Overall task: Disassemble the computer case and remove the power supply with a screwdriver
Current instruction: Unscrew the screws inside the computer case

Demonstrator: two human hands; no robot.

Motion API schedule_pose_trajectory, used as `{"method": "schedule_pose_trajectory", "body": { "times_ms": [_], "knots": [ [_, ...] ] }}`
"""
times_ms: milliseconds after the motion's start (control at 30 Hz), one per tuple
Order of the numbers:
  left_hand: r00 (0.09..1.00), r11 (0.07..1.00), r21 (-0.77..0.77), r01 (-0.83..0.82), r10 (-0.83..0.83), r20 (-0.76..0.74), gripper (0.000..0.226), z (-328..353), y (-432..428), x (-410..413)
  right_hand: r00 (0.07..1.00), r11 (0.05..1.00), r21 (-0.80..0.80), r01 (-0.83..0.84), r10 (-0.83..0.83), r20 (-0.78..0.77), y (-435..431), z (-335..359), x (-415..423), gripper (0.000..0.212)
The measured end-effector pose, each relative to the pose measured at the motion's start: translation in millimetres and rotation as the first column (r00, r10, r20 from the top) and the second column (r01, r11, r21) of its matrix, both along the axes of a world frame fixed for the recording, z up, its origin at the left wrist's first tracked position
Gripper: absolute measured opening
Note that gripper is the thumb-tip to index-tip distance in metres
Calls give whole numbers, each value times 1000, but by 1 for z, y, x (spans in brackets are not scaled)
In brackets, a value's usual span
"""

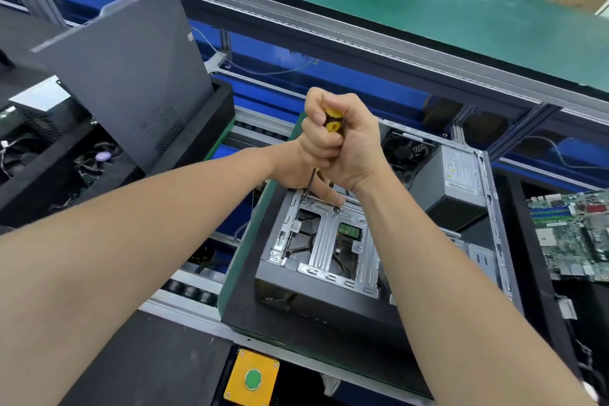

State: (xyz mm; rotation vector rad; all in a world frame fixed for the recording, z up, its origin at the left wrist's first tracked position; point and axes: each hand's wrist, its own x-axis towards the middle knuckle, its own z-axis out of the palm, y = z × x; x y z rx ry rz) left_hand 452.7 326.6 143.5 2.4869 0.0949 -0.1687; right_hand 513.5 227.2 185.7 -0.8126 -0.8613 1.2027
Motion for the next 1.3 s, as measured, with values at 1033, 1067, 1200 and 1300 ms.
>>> {"method": "schedule_pose_trajectory", "body": {
  "times_ms": [1033,1067,1200,1300],
  "knots": [
    [999,999,48,15,-13,-53,40,-14,15,3,996,994,-98,48,-40,79,4,1,-7,38],
    [998,998,47,42,-40,-45,43,-9,12,1,998,994,-106,-9,15,58,6,2,-4,36],
    [967,944,266,193,-230,113,31,-1,9,0,993,988,-104,-114,112,-25,6,1,5,37],
    [977,949,263,172,-198,76,36,-3,10,1,996,992,-94,-83,86,26,5,3,0,42]
  ]
}}
